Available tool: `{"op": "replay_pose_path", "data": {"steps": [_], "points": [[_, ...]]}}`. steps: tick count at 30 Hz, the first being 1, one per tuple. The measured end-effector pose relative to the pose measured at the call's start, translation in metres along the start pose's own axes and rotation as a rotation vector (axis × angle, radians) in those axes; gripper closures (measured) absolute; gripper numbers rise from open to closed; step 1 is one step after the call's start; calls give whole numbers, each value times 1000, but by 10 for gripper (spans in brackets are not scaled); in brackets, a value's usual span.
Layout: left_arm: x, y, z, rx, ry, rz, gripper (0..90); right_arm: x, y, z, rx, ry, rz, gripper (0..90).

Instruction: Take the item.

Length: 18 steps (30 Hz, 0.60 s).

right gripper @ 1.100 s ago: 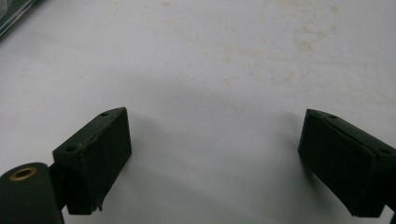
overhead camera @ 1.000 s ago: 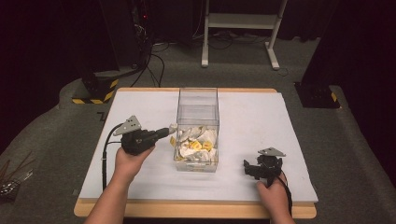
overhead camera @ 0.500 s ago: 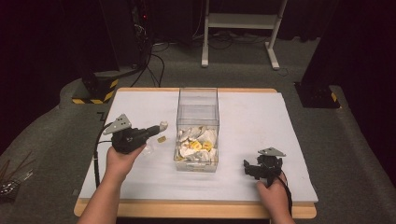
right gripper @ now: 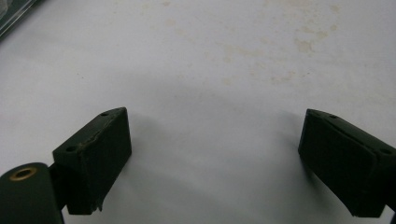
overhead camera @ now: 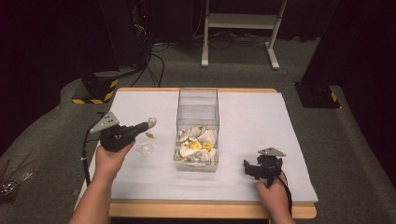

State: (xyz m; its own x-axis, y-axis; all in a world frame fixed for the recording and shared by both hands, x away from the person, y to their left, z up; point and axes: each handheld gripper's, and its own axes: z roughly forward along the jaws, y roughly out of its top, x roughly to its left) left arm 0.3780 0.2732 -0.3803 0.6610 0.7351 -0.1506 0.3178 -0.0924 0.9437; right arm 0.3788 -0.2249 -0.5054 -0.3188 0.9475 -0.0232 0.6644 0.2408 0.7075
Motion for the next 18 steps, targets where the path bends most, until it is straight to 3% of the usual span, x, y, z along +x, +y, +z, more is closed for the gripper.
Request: {"op": "replay_pose_path", "data": {"steps": [18], "points": [[18, -4, -15, 7, 57, -10, 900, 0, 0, 0, 2, 2, 0, 93]]}}
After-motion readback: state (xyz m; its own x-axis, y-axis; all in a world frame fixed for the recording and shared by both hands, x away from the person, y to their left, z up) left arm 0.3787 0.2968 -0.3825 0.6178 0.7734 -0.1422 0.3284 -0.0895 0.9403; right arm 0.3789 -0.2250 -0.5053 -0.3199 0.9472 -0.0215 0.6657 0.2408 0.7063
